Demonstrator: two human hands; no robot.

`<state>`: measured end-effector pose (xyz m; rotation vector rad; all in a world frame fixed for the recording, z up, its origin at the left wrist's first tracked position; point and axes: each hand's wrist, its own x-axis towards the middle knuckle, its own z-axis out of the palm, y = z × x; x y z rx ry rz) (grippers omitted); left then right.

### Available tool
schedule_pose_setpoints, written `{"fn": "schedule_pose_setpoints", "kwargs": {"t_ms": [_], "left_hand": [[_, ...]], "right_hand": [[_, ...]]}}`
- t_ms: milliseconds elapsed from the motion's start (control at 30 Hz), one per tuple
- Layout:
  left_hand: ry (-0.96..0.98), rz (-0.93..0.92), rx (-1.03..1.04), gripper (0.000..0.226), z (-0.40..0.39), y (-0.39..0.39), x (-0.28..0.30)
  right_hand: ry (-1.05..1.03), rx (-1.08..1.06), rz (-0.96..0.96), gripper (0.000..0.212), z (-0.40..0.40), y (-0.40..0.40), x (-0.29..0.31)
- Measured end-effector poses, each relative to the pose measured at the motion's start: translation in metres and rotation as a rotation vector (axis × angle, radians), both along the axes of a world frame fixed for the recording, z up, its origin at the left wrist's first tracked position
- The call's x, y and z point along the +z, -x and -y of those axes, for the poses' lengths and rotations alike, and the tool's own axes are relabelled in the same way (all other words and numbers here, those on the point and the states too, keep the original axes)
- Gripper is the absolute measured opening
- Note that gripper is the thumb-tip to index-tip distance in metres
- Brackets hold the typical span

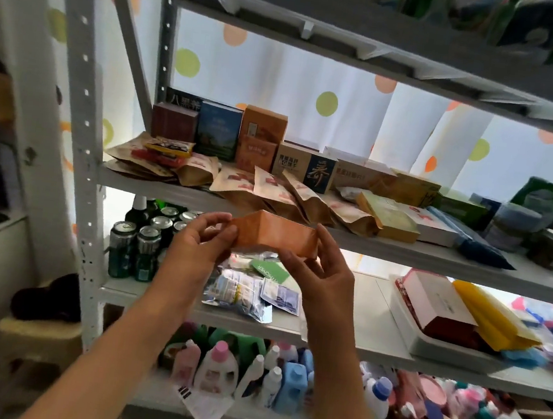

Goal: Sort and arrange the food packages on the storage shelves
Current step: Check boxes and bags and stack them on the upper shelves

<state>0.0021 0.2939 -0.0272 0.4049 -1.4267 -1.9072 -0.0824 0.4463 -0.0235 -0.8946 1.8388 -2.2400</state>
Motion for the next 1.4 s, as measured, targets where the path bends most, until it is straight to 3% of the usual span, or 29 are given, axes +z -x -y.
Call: {"fn": "schedule_pose_setpoints", "kwargs": {"t_ms": [200,400,433,567,700,800,900,1100,1300,1400], "left_hand": [[0.087,0.045,0.063,0.012,0.059,0.031,0.033],[0.341,0.116,0.141,0.017,0.128,0.068,0.073],[0.374,0.137,0.142,0.011,0.139,0.074,0.080],[0.543,0.220,0.105,0.024,0.193,0.105,0.110],[0.599,0.232,0.098,0.017,0.250,0.140,0.130],[0.627,0.276,0.101,0.030,0.289,0.164,0.141],[0.845,0.437,0.146,0.023,0.335,0.187,0.140],[1.184,0.877,0.191,0.043,0.402,0.216,0.124],[1.398,0.962,0.200,0.021,0.418,0.226,0.118],[1.488,1.005,0.216,0.025,0.416,0.228,0.120]], "right_hand": [[-0.064,0.035,-0.187,0.068,0.055,0.049,0.037],[-0.102,-0.017,-0.377,0.054,0.122,0.095,0.075],[-0.117,-0.044,-0.394,0.048,0.134,0.103,0.082],[-0.142,-0.119,-0.380,0.031,0.193,0.137,0.108],[-0.240,-0.165,-0.399,0.026,0.256,0.174,0.125],[-0.302,-0.220,-0.433,0.027,0.299,0.204,0.133],[-0.392,-0.248,-0.454,0.018,0.334,0.227,0.136],[-0.639,-0.285,-0.624,0.022,0.387,0.255,0.120],[-0.681,-0.252,-0.579,0.016,0.420,0.273,0.092],[-0.703,-0.193,-0.514,0.007,0.432,0.281,0.083]]}}
